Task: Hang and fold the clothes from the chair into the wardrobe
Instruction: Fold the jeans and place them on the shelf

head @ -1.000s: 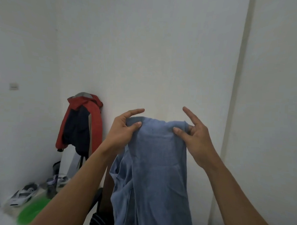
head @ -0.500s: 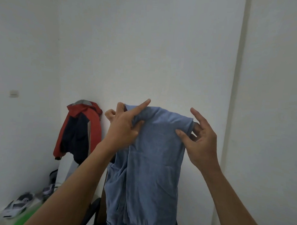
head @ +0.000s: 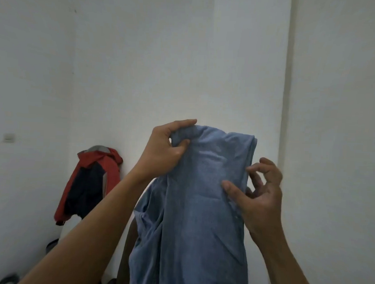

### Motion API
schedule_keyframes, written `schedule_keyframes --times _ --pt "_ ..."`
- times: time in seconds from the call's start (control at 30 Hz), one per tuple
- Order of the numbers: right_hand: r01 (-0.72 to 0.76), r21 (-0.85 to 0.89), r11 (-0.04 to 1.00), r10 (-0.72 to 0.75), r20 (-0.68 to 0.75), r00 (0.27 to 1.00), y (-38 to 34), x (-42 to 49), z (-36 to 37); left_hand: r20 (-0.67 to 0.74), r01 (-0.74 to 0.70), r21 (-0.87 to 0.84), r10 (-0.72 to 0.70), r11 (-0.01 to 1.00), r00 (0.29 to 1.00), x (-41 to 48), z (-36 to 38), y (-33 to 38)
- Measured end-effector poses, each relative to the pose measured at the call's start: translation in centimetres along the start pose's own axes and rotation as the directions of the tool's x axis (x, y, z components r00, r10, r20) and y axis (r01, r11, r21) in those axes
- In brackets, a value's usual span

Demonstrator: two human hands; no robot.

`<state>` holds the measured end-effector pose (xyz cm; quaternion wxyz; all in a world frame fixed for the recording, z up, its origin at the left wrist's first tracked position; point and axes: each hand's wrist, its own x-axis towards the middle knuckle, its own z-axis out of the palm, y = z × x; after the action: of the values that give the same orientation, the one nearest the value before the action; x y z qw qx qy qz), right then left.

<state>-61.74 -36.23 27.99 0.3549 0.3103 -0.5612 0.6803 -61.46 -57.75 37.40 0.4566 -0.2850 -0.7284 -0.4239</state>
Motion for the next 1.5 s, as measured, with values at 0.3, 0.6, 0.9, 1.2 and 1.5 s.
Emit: schedule_keyframes --times 0.3,0.6,0.9,1.2,1.5 --pt "-0.315 -0.012 0.949 0.299 0.349 0.888 0.7 -4.2 -1.8 0.009 -0.112 -0.031 0.112 0.993 0.994 2.5 0.8 3.7" --pt "-0.031 -0.134 0.991 0.045 0.107 0.993 0.0 -4.9 -0.5 0.128 0.088 -0.105 -0.075 0.991 0.989 2.9 0.1 2.3" --pt "-0.093 -0.069 0.993 0.098 0.074 0.992 -0.3 -1.8 -0.9 0.135 0.337 0.163 -0.359 0.927 0.923 -4.4 -0.8 -0.3" --pt "-0.241 0.053 0.969 0.239 0.042 0.970 1.1 0.5 -0.7 0.372 0.676 0.065 -0.647 0.734 0.666 -13.2 1.7 -2.3" --pt "-0.458 -0.063 0.887 0.442 0.405 0.801 0.9 -0.5 -3.0 0.118 0.555 -0.317 -0.548 0.769 0.828 -12.6 2.3 -4.3"
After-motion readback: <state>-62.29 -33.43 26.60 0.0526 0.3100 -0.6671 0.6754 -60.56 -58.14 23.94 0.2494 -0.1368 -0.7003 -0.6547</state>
